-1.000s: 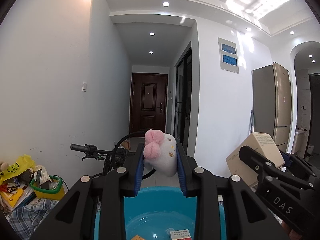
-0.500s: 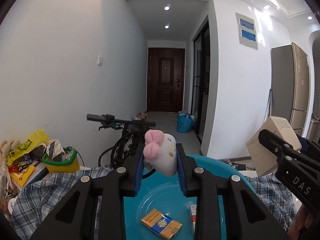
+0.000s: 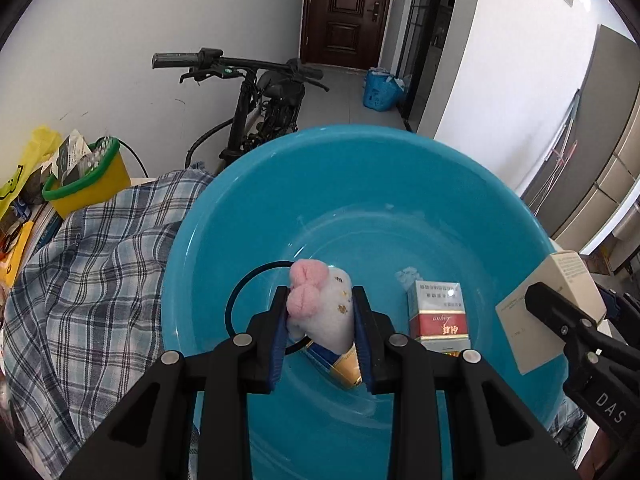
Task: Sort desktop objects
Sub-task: 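Lower the bunny and white box into the basin with both grippers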
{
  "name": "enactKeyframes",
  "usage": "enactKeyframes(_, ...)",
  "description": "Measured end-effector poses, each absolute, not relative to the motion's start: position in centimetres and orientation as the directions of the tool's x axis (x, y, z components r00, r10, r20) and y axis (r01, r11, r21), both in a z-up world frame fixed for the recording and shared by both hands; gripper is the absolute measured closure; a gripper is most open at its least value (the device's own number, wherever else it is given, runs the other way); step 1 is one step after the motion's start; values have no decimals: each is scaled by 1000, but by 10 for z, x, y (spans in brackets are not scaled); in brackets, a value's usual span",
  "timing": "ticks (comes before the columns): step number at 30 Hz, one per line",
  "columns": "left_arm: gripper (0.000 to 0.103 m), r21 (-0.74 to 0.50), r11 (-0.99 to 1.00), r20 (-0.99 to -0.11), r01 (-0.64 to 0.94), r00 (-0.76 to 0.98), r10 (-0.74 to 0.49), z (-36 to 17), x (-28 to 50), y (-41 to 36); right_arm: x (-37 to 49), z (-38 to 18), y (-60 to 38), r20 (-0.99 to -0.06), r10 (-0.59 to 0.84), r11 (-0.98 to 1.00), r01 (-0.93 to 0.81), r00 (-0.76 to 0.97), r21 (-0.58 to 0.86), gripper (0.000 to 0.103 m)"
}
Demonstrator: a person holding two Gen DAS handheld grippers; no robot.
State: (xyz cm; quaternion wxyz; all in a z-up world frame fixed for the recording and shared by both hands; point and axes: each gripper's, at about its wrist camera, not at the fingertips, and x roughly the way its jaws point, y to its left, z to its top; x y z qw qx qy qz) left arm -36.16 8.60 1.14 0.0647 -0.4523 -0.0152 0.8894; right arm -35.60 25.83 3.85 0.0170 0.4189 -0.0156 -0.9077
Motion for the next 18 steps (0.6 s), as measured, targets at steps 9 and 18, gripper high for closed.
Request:
enactKeyframes(9, 72, -82, -992, -854, -93, -507, 118, -8, -371, 90, -360, 17, 248, -810, -46, -999, 44, -584, 24, 46)
enactKeyframes(18, 72, -70, -992, -860, -109, -496, 115, -13, -373, 96, -358, 23, 247, -798, -40, -999, 45, -602, 17, 46)
